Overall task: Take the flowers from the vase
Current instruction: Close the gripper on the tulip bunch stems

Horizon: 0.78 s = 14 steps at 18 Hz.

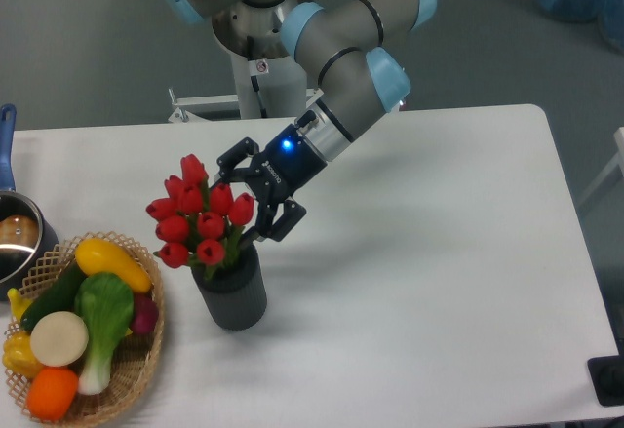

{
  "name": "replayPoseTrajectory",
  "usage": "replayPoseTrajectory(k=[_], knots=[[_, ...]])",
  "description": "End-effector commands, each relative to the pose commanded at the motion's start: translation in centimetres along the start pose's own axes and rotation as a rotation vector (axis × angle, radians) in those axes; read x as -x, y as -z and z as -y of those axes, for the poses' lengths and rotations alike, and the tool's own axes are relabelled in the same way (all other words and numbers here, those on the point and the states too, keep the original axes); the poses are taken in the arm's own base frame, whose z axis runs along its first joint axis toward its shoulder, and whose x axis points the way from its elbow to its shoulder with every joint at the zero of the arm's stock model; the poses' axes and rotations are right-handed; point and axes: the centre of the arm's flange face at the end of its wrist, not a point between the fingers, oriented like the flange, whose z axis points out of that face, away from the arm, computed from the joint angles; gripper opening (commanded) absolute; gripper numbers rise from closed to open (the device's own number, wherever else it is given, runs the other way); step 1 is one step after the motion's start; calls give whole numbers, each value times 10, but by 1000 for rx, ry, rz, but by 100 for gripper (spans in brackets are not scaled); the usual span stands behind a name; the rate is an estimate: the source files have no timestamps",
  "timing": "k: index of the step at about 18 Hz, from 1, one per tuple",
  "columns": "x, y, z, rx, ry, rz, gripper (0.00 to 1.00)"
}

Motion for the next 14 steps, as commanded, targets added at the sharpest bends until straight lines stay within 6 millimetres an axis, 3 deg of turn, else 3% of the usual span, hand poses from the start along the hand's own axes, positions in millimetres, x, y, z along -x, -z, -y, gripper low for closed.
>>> replayPoseTrajectory(k=[9,14], knots=[[8,-3,-21,-1,26,-5,100],[7,-6,-17,-22,37,-9,100]])
